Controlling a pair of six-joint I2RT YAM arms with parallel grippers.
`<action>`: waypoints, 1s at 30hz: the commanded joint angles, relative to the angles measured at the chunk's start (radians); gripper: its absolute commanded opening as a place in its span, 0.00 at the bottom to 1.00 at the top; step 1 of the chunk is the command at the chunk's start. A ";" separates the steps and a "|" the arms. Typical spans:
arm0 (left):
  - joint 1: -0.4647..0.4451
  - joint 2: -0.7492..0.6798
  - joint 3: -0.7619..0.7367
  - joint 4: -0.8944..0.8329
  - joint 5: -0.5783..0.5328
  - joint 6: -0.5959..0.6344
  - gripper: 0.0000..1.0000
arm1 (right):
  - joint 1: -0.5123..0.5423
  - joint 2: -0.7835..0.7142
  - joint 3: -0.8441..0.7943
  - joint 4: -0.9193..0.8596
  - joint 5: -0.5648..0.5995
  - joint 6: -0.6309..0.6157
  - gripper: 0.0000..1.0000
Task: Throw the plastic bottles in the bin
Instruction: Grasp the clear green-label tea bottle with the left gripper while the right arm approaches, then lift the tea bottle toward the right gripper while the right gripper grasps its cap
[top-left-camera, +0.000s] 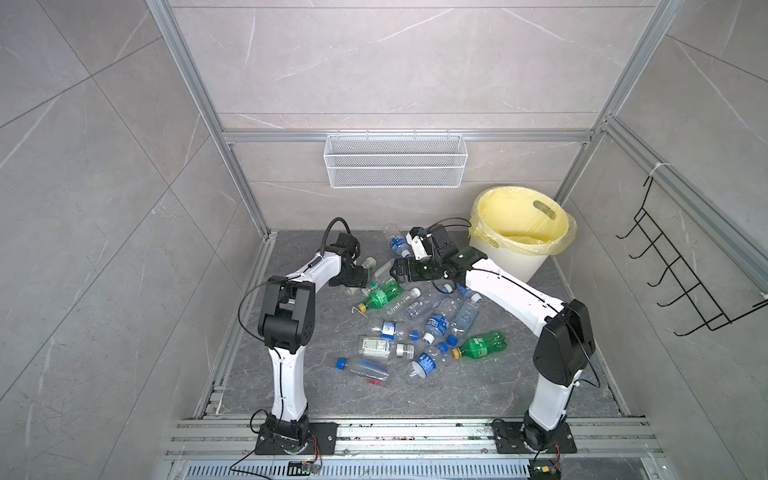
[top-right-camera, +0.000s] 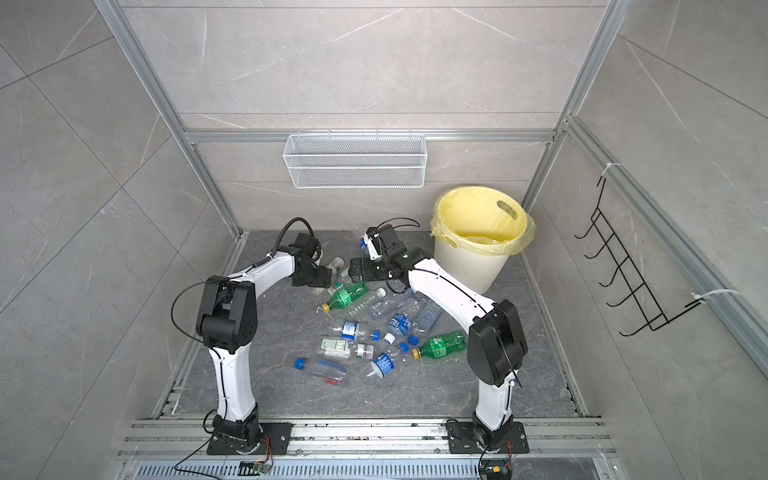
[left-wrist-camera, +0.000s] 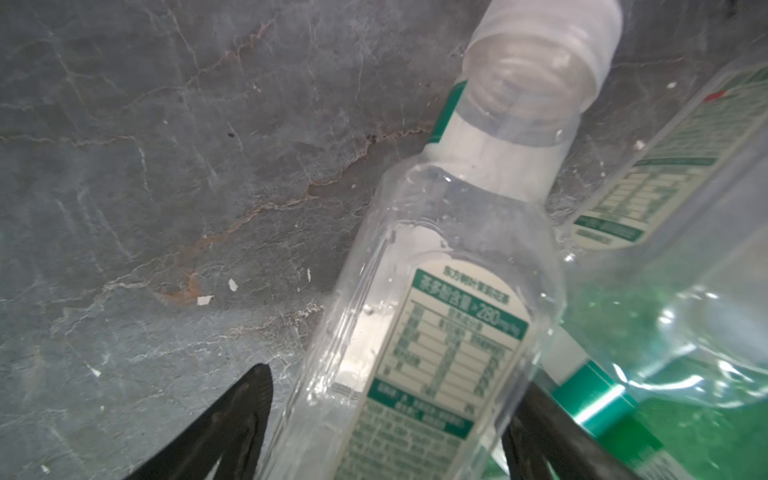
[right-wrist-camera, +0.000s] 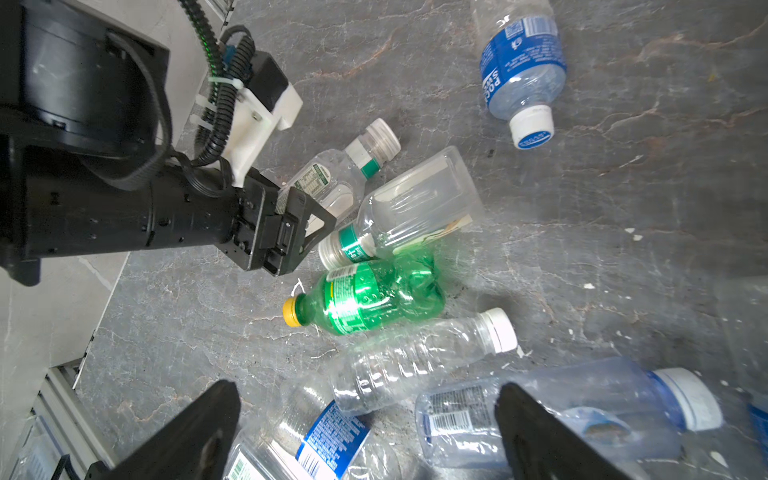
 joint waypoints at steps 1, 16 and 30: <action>0.007 0.017 -0.001 0.019 0.000 0.029 0.86 | 0.006 0.019 0.001 0.019 -0.025 0.028 1.00; 0.011 -0.027 -0.035 0.015 0.032 0.017 0.55 | 0.002 0.011 -0.023 0.040 -0.032 0.085 1.00; 0.013 -0.371 -0.206 0.226 0.415 -0.104 0.51 | -0.040 -0.042 -0.012 0.092 -0.045 0.234 1.00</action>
